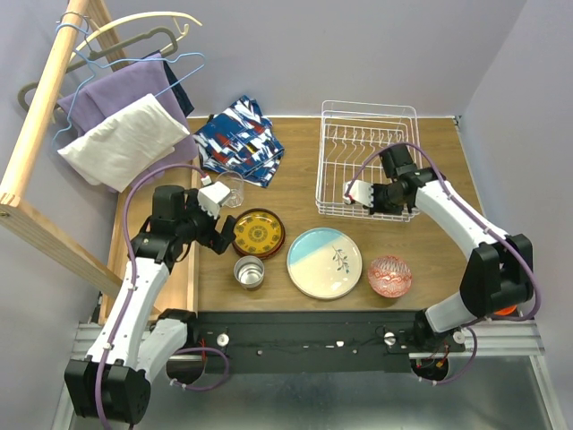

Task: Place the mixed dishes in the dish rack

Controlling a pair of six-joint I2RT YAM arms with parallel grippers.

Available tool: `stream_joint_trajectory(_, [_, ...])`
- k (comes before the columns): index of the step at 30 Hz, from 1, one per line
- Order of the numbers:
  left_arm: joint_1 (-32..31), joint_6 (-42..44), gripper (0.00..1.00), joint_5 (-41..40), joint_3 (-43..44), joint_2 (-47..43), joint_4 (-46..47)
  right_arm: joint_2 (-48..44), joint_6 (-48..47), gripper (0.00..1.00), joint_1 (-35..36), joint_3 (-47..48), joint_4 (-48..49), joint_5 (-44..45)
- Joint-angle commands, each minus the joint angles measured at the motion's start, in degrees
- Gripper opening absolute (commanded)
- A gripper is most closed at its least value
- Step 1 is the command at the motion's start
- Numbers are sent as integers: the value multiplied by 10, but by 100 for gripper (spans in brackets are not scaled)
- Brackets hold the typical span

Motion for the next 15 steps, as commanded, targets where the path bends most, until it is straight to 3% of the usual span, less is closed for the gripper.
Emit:
stream_joint_trajectory(1, [-2, 6, 99, 8, 23, 7, -5, -5, -122, 1, -11, -17, -24, 9])
stream_joint_trajectory(7, [-6, 8, 99, -2, 43, 26, -11, -41, -90, 2, -10, -64, 21, 35])
stream_joint_trajectory(8, [-6, 4, 99, -7, 46, 29, -11, -41, -74, 15, -10, -61, 25, 34])
stream_joint_trajectory(10, [-9, 3, 99, -18, 58, 29, -14, -41, -56, 31, -11, -27, 23, 18])
stream_joint_trajectory(11, [-17, 4, 99, -23, 64, 28, -19, -41, -33, 47, -11, -7, 19, 14])
stream_joint_trajectory(15, [-44, 11, 99, -58, 96, 29, -40, -47, 35, 64, -10, 80, -17, -8])
